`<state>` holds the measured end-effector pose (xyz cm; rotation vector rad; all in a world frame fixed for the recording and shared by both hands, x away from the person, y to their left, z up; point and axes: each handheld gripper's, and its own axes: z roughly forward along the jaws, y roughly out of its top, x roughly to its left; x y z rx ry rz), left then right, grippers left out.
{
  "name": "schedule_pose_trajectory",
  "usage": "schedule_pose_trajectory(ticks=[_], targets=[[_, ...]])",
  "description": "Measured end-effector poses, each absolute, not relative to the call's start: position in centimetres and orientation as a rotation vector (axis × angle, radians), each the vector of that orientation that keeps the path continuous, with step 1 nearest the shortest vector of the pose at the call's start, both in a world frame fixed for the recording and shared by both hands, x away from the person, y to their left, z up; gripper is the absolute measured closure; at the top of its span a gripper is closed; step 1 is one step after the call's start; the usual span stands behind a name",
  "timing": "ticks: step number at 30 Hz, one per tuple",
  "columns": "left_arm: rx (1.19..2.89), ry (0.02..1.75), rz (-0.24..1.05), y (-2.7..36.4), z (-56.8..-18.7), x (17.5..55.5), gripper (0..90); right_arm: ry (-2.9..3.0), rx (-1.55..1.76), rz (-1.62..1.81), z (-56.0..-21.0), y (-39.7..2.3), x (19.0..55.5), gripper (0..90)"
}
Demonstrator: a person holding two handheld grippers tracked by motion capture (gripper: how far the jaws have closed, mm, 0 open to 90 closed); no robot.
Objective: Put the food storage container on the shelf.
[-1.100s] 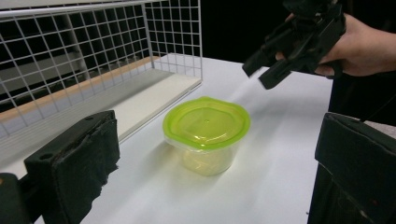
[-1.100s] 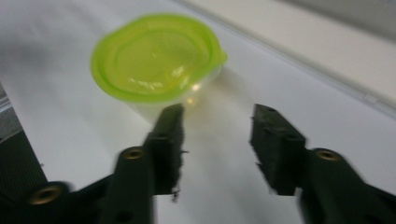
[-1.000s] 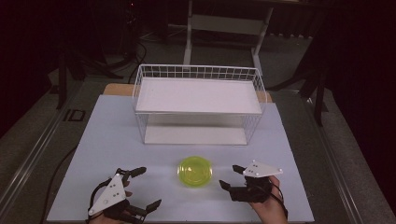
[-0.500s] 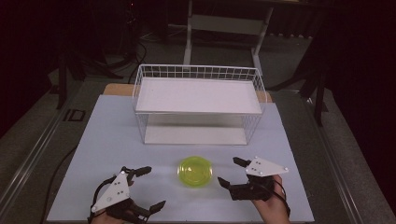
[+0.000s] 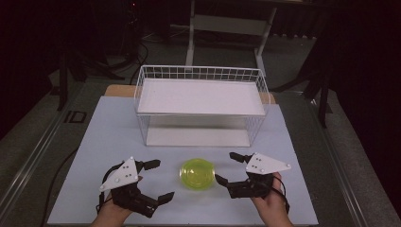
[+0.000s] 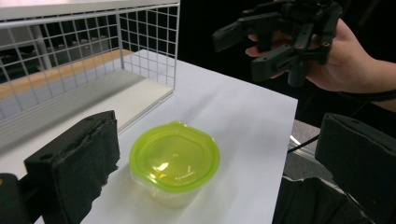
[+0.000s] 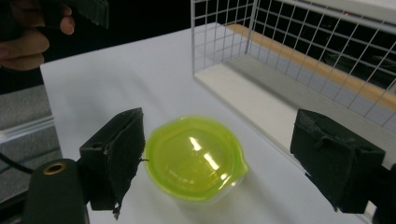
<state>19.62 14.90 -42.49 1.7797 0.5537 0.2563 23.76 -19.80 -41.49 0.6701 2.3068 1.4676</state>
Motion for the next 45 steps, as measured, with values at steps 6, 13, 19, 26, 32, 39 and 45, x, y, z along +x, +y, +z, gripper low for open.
schedule_pose_trajectory(ticks=[6,13,19,26,32,39,45], targets=[[1.795,0.543,0.243,13.7,-42.3,20.6,0.6,2.290,0.708,1.469,-41.5,-20.0,24.8,14.0],[1.805,0.631,0.244,12.6,-43.0,22.6,0.6,2.310,0.849,1.471,-42.1,-20.1,26.0,13.6],[1.792,0.732,0.203,11.9,-43.9,24.0,4.7,2.316,0.946,1.526,-42.9,-19.4,27.1,13.1],[1.817,0.811,0.176,11.2,-45.1,24.9,5.8,2.349,1.003,1.481,-44.6,-18.9,27.5,14.0],[1.791,0.873,0.145,11.2,-46.1,25.4,5.9,2.367,1.078,1.458,-46.0,-19.1,27.7,20.2],[1.803,0.985,0.077,11.1,-48.1,26.1,13.6,2.402,1.187,1.460,-47.7,-18.8,28.0,27.4],[1.817,1.083,0.015,11.3,-49.6,26.6,17.0,2.430,1.236,1.424,-48.5,-18.5,28.2,30.0]])
